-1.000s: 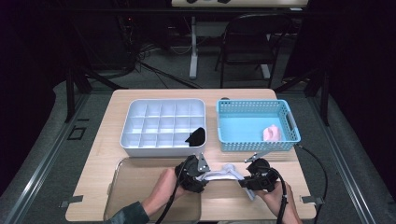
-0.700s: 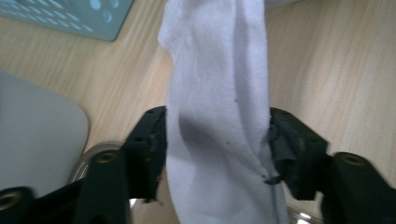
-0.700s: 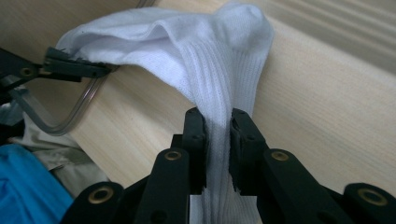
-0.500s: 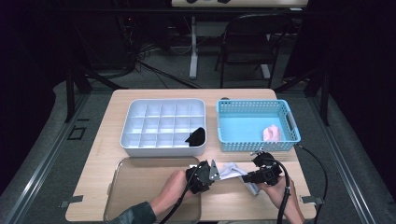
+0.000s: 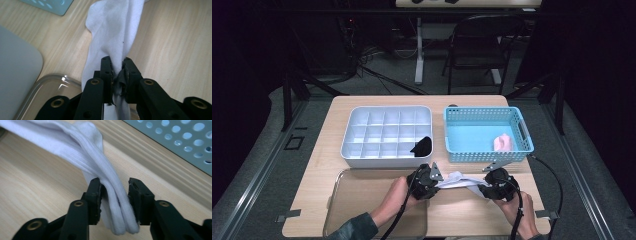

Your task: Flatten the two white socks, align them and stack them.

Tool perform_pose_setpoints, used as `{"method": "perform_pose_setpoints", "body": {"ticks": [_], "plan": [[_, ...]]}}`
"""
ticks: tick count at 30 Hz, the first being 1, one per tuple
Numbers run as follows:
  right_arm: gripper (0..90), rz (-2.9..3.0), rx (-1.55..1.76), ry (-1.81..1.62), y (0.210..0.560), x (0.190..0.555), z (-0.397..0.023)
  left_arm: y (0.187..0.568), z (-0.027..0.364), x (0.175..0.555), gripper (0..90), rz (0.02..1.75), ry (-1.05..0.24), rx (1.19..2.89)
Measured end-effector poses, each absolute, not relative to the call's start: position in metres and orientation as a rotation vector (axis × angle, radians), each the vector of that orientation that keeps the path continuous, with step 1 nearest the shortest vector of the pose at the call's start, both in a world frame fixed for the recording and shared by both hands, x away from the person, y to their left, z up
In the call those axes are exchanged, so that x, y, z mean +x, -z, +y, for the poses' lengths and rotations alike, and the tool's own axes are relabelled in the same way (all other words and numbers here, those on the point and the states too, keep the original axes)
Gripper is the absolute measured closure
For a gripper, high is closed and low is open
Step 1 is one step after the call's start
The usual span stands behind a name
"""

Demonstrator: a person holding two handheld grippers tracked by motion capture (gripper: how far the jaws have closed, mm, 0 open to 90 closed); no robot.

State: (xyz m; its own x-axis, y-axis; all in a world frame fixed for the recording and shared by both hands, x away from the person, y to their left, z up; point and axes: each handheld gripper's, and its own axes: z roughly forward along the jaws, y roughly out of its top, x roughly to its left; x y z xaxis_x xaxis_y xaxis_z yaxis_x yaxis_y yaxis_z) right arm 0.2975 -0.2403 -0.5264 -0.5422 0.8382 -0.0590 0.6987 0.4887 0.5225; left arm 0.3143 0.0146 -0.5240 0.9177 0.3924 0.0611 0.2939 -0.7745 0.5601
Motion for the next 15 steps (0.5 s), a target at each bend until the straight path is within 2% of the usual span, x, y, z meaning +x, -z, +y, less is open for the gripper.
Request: {"method": "perform_pose_setpoints", "body": {"ticks": [1, 3, 5, 9, 13, 15], "plan": [[71.5, 2.430, 1.288, -0.640, 0.526, 0.297, -0.241, 0.524, 0.015, 0.314, 76.7, 0.493, -0.234, 2.513], [76.5, 2.420, 1.274, -0.654, 0.522, 0.294, -0.243, 0.524, 0.018, 0.313, 73.8, 0.491, -0.253, 2.516], [78.2, 2.431, 1.288, -0.667, 0.519, 0.292, -0.243, 0.525, 0.020, 0.312, 75.4, 0.493, -0.268, 2.519], [78.8, 2.484, 1.302, -0.674, 0.510, 0.285, -0.241, 0.522, 0.024, 0.307, 84.3, 0.483, -0.249, 2.536], [78.9, 2.593, 1.359, -0.728, 0.490, 0.274, -0.238, 0.507, 0.036, 0.297, 85.3, 0.493, -0.147, 2.515], [78.8, 2.643, 1.398, -0.765, 0.480, 0.273, -0.241, 0.498, 0.041, 0.295, 85.1, 0.495, -0.140, 2.514]]}}
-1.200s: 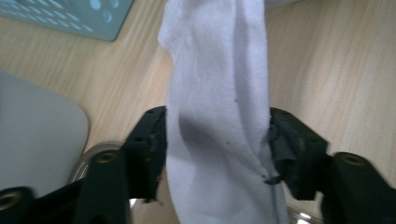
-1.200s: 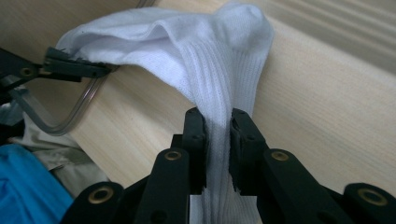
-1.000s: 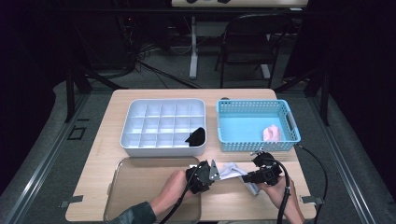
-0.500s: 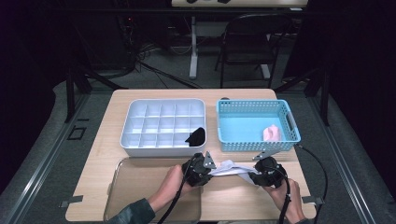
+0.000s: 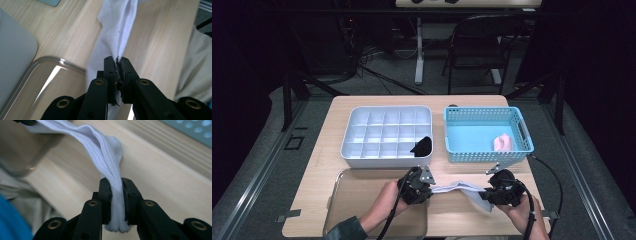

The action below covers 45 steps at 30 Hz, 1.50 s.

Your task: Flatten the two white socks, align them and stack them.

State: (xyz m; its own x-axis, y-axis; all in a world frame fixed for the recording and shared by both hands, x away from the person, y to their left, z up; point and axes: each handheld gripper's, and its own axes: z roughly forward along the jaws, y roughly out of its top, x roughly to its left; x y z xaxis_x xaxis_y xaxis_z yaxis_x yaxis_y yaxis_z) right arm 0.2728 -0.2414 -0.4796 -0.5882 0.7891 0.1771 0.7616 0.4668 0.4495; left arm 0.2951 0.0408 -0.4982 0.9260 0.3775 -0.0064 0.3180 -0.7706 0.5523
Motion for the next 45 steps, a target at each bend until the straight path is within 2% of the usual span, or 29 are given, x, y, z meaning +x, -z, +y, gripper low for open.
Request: {"method": "perform_pose_setpoints", "body": {"ticks": [2, 7, 10, 13, 16, 19, 24, 27, 29, 32, 33, 42, 45], "plan": [[78.0, 2.677, 1.451, -0.779, 0.479, 0.280, -0.245, 0.497, 0.042, 0.303, 83.9, 0.517, -0.149, 2.536], [74.5, 2.657, 1.544, -0.679, 0.502, 0.314, -0.249, 0.514, 0.040, 0.325, 76.3, 0.582, -0.118, 2.554], [73.4, 2.621, 1.569, -0.712, 0.511, 0.325, -0.249, 0.520, 0.044, 0.332, 68.2, 0.622, -0.121, 2.535], [74.1, 2.607, 1.586, -0.733, 0.515, 0.329, -0.253, 0.522, 0.048, 0.326, 54.4, 0.620, -0.148, 2.527], [75.9, 2.569, 1.586, -0.767, 0.517, 0.327, -0.254, 0.523, 0.052, 0.316, 48.8, 0.607, -0.169, 2.523], [77.3, 2.561, 1.573, -0.763, 0.517, 0.324, -0.254, 0.523, 0.055, 0.308, 47.0, 0.599, -0.185, 2.519], [78.2, 2.543, 1.571, -0.775, 0.517, 0.321, -0.255, 0.535, 0.058, 0.293, 48.9, 0.578, -0.196, 2.541], [78.5, 2.530, 1.577, -0.781, 0.519, 0.319, -0.254, 0.541, 0.058, 0.288, 54.3, 0.562, -0.246, 2.564], [78.6, 2.534, 1.566, -0.778, 0.519, 0.318, -0.254, 0.541, 0.058, 0.287, 62.0, 0.547, -0.258, 2.567], [78.6, 2.524, 1.542, -0.779, 0.517, 0.316, -0.255, 0.542, 0.059, 0.284, 79.7, 0.520, -0.271, 2.557], [78.6, 2.521, 1.540, -0.778, 0.516, 0.315, -0.255, 0.542, 0.058, 0.283, 83.0, 0.502, -0.271, 2.568], [78.4, 2.537, 1.473, -0.764, 0.498, 0.297, -0.253, 0.524, 0.064, 0.278, 85.3, 0.508, -0.223, 2.525], [75.3, 2.530, 1.487, -0.774, 0.493, 0.295, -0.257, 0.513, 0.065, 0.278, 85.3, 0.519, -0.214, 2.493]]}}
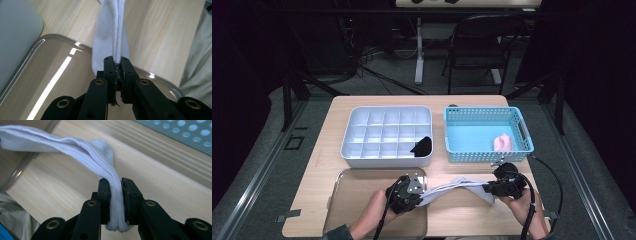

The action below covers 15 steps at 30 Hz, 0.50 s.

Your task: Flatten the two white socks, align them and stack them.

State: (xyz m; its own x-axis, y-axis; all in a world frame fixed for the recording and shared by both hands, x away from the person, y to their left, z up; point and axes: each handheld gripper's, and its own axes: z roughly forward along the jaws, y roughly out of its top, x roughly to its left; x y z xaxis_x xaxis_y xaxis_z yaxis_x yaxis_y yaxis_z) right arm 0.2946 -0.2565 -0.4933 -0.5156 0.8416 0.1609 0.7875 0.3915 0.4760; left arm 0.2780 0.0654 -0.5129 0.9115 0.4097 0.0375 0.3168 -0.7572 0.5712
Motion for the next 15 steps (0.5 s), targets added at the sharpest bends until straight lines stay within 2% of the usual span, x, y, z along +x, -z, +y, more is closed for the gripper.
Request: {"method": "perform_pose_setpoints", "body": {"ticks": [4, 12, 15], "plan": [[62.9, 2.478, 1.525, -0.760, 0.509, 0.308, -0.264, 0.500, 0.062, 0.284, 85.2, 0.527, -0.194, 2.462], [61.3, 2.410, 1.446, -0.858, 0.529, 0.316, -0.277, 0.491, 0.058, 0.294, 85.1, 0.546, -0.183, 2.431], [63.4, 2.377, 1.420, -0.897, 0.531, 0.311, -0.281, 0.491, 0.060, 0.299, 85.1, 0.568, -0.199, 2.422]]}}
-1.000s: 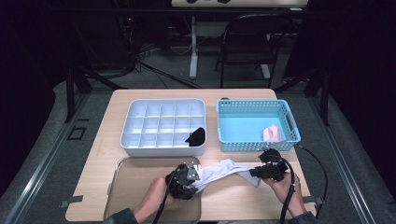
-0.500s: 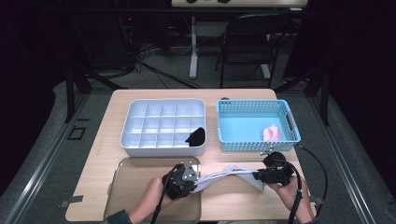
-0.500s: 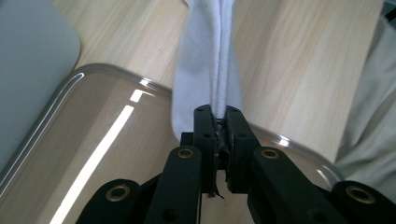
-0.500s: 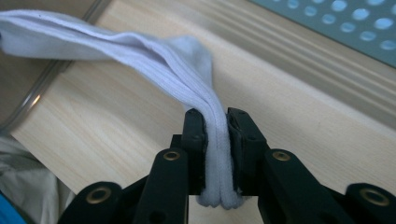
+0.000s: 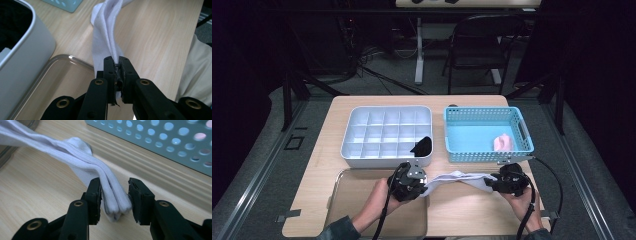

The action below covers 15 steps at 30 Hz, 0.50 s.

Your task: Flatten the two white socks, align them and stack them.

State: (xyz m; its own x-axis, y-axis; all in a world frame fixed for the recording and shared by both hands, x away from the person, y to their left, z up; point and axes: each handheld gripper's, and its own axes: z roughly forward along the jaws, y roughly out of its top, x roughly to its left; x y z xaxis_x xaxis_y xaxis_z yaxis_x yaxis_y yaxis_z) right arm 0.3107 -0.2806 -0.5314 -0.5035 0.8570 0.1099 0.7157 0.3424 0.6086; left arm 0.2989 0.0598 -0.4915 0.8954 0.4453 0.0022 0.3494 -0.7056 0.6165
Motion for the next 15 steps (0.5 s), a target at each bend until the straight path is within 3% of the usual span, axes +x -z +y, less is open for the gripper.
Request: {"method": "perform_pose_setpoints", "body": {"ticks": [5, 11, 15], "plan": [[74.7, 2.359, 1.406, -0.937, 0.531, 0.306, -0.280, 0.496, 0.064, 0.308, 85.2, 0.617, -0.217, 2.380], [76.1, 2.427, 1.438, -0.927, 0.516, 0.302, -0.277, 0.500, 0.077, 0.316, 85.2, 0.675, -0.238, 2.344], [76.2, 2.521, 1.468, -0.881, 0.496, 0.287, -0.272, 0.496, 0.088, 0.310, 85.3, 0.684, -0.172, 2.326]]}}
